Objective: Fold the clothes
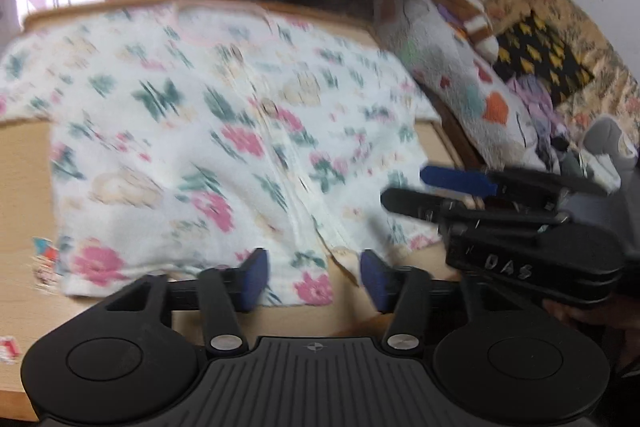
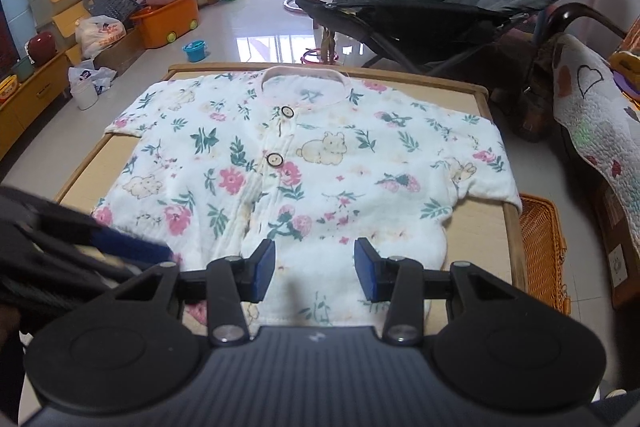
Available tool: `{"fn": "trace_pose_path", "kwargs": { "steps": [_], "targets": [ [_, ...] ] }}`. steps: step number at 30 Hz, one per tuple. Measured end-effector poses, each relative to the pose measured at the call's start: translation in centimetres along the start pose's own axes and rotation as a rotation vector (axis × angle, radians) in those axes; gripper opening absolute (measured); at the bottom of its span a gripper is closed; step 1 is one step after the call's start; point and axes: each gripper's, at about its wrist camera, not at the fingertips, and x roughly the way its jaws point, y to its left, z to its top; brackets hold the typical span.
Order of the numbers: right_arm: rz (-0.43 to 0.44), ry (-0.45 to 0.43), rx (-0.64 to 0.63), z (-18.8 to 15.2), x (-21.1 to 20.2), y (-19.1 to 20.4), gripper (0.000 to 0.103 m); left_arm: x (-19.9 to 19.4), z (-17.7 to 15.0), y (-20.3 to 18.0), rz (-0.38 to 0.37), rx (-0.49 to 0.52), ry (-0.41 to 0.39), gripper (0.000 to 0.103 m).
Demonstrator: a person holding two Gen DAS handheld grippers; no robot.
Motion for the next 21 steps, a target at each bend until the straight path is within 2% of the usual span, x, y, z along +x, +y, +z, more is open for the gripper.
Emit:
{"fn": "trace_pose_path", "kwargs": {
  "steps": [4, 8, 10, 14, 17, 21],
  "targets": [
    [-0.036, -0.005, 0.031, -0.2, -0.4, -0.9, 0.043, -3.8, 0.3, 2.3, 0.015, -0.015, -0.064, 0.061],
    [-0.115, -0.008, 0.096, 0.1, -1.2, -2.8, 0.043, -6.9, 0.3, 6.2, 0.178, -0.078, -0.131, 0.063],
    [-0.144, -0.002, 0.142, 0.0, -1.5, -4.1, 0.043, -7.6, 0.3, 8.5, 0.209, -0.156, -0.143, 0.063],
    [-0.171, 0.018, 0.238, -0.6, -1.8, -6.2, 0.043, -7.6, 0.2, 11.2, 0.199, -0.295, -0.17, 0.062],
    [-0.184, 0.024, 0.274, -1.1, -1.9, -6.8, 0.044, -6.7, 0.0, 12.2, 0.142, -0.392, -0.151, 0.058],
    [-0.175, 0.036, 0.258, -1.2, -1.7, -6.3, 0.043, -5.4, -0.1, 12.4, 0.102, -0.472, -0.107, 0.055]
  ]
}}
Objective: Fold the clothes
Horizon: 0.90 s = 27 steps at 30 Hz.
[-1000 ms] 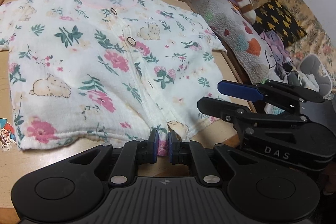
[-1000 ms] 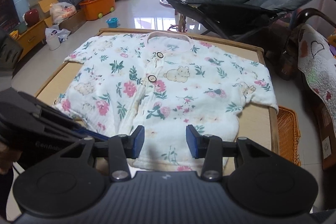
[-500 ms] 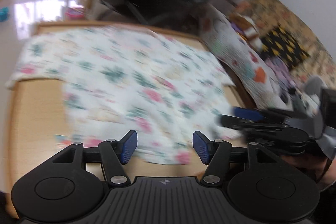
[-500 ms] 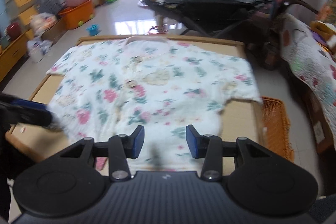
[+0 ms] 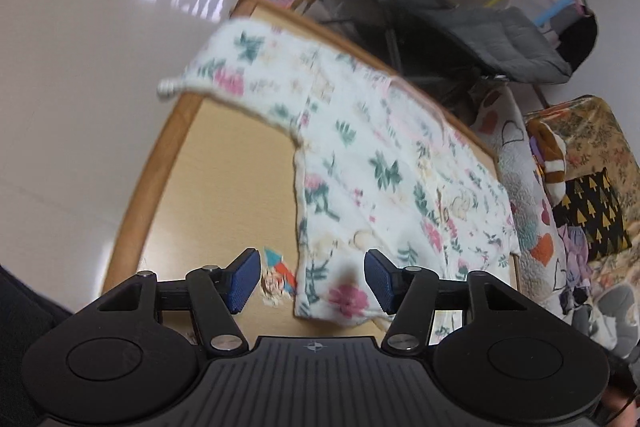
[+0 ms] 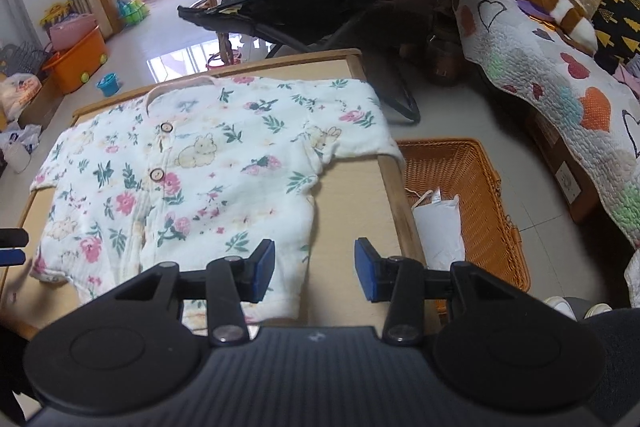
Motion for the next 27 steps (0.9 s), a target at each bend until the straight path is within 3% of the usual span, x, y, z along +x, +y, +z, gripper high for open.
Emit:
{"fn": "trace_pose_path", "kwargs": {
  "steps": [9, 12, 14, 17, 22, 27],
  "targets": [
    [0.016, 0.027, 0.017, -0.2, 0.6, -0.3, 0.04, 1.7, -1.0, -1.1, -0.034, -0.011, 0.041, 0.05],
    [0.017, 0.027, 0.046, -0.3, 0.6, -0.9, 0.04, 2.1, -1.8, -0.2, -0.05, -0.016, 0.034, 0.038],
    [0.017, 0.033, 0.057, -0.4, 0.7, -1.1, 0.04, 2.2, -2.1, 0.3, -0.044, -0.024, 0.031, 0.015],
    [0.019, 0.045, 0.04, -0.6, 0.9, -0.9, 0.035, 2.4, -2.3, 0.8, -0.043, -0.038, 0.03, 0.009],
    [0.027, 0.072, -0.023, -0.9, 1.5, 0.4, 0.024, 1.1, -2.4, 0.7, -0.07, -0.034, 0.012, 0.005],
    [0.031, 0.088, -0.04, -1.0, 1.9, 0.8, 0.021, -0.8, -2.9, 0.5, -0.094, -0.054, 0.019, 0.005]
  ]
}}
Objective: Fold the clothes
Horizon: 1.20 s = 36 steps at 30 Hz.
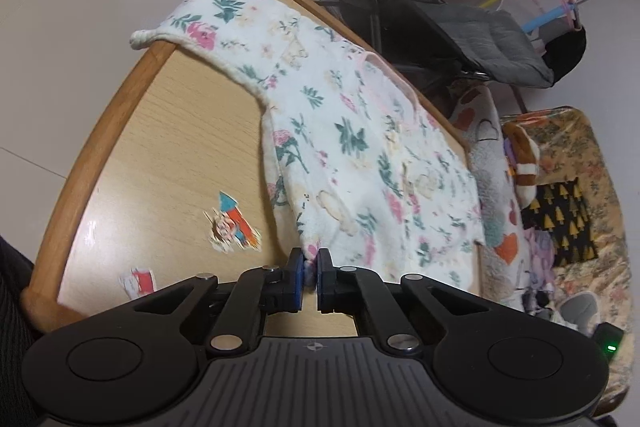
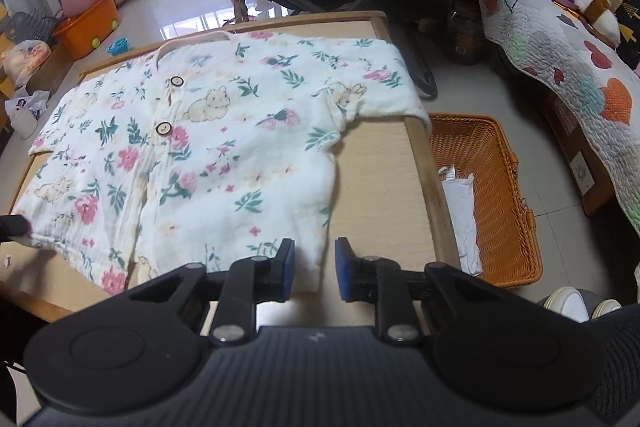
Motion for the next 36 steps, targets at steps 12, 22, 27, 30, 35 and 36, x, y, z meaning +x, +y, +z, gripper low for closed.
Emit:
{"fn": "trace_pose_path", "kwargs": {
  "steps": [12, 22, 27, 30, 35, 36],
  "targets": [
    [0.014, 0.02, 0.048, -0.1, 0.7, -0.8, 0.021, 0.3, -0.6, 1.4, 0.12, -0.004, 0.048, 0.014],
    [0.013, 0.018, -0.07, -0.3, 0.7, 1.4, 0.004, -0.4, -0.4, 0.1, 0.182, 0.057, -0.055, 0.063],
    [-0.025, -0.003, -0.127, 0.3, -0.9, 2.1, 0.004, -0.4, -0.3, 0.1, 0.169, 0.07, -0.052, 0.064],
    [-0.094, -0.007, -0.218, 0.8, -2.1, 2.9, 0.004, -0.5, -0.3, 0.5, 0.15, 0.051, -0.062, 0.064],
    [-0.17, 0.057, -0.315, 0.4, -1.6, 3.6, 0.005, -0.4, -0.5, 0.6, 0.142, 0.051, -0.068, 0.065],
    [-0.181, 0.08, -0.317, 0.2, -0.9, 3.5, 0.005, -0.4, -0.5, 0.6, 0.142, 0.052, -0.068, 0.065]
  ]
}}
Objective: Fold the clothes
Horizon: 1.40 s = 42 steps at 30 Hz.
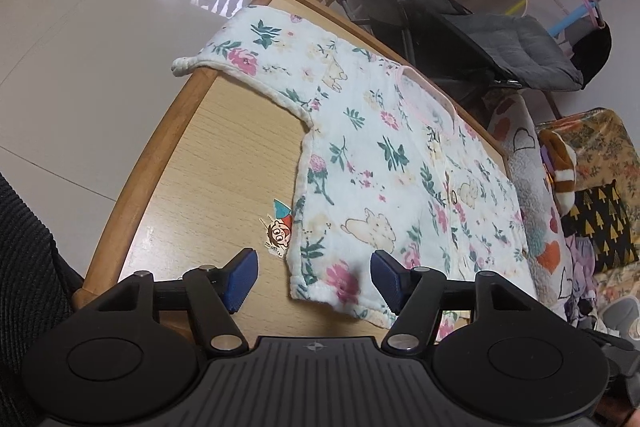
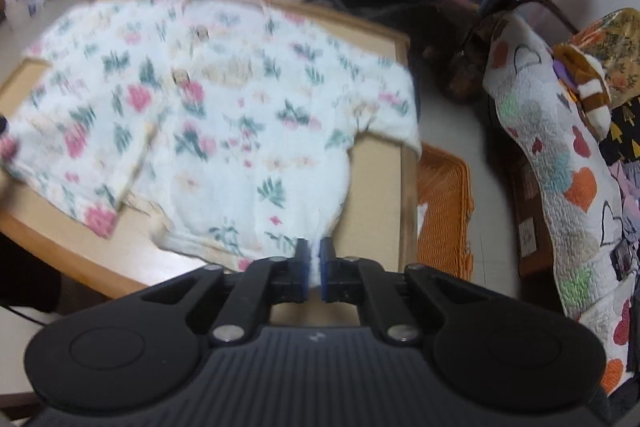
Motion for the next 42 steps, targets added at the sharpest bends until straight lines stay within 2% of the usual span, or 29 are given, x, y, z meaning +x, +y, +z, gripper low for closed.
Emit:
{"fn": "trace_pose_path", "kwargs": {
  "steps": [3, 7, 10, 14, 17, 30, 33, 37, 42],
  "targets": [
    [-0.039, 0.041, -0.006, -0.3, 1.0, 0.1, 0.007, 0.0, -0.3, -0.4, 0.003, -0.007, -0.002, 0.065],
    [-0.088, -0.071, 0.005, 0.4, -1.4, 0.2, 0.007, 0.1, -0.4, -0.3, 0.001, -0.011, -0.006, 0.065],
    [0.032, -0.128, -0.002, 0.8, -2.8, 1.3, 0.007, 0.2, -0.4, -0.4, 0.006, 0.0, -0.008, 0.065],
    [0.179, -0.123, -0.029, 0.9, -2.6, 3.8, 0.007, 0.3, -0.5, -0.6, 0.014, 0.025, -0.01, 0.065],
    [0.23, -0.1, -0.045, 0.8, -2.1, 5.4, 0.007, 0.3, -0.4, -0.5, 0.012, 0.029, -0.009, 0.065],
    [0.229, -0.04, -0.033, 0.8, 0.2, 7.0, 0.007, 0.4, -0.5, -0.6, -0.002, 0.051, -0.006, 0.071],
    [0.223, -0.045, -0.055, 0.8, 0.2, 7.3, 0.007, 0.4, -0.5, -0.6, -0.008, 0.05, -0.007, 0.072],
    [0.226, -0.048, -0.08, 0.9, 0.1, 7.7, 0.0, 0.5, -0.5, -0.5, -0.015, 0.045, -0.008, 0.072],
    [0.256, -0.066, -0.064, 1.1, -1.0, 7.5, 0.0, 0.5, -0.4, -0.4, -0.027, 0.033, -0.012, 0.072]
  ]
}}
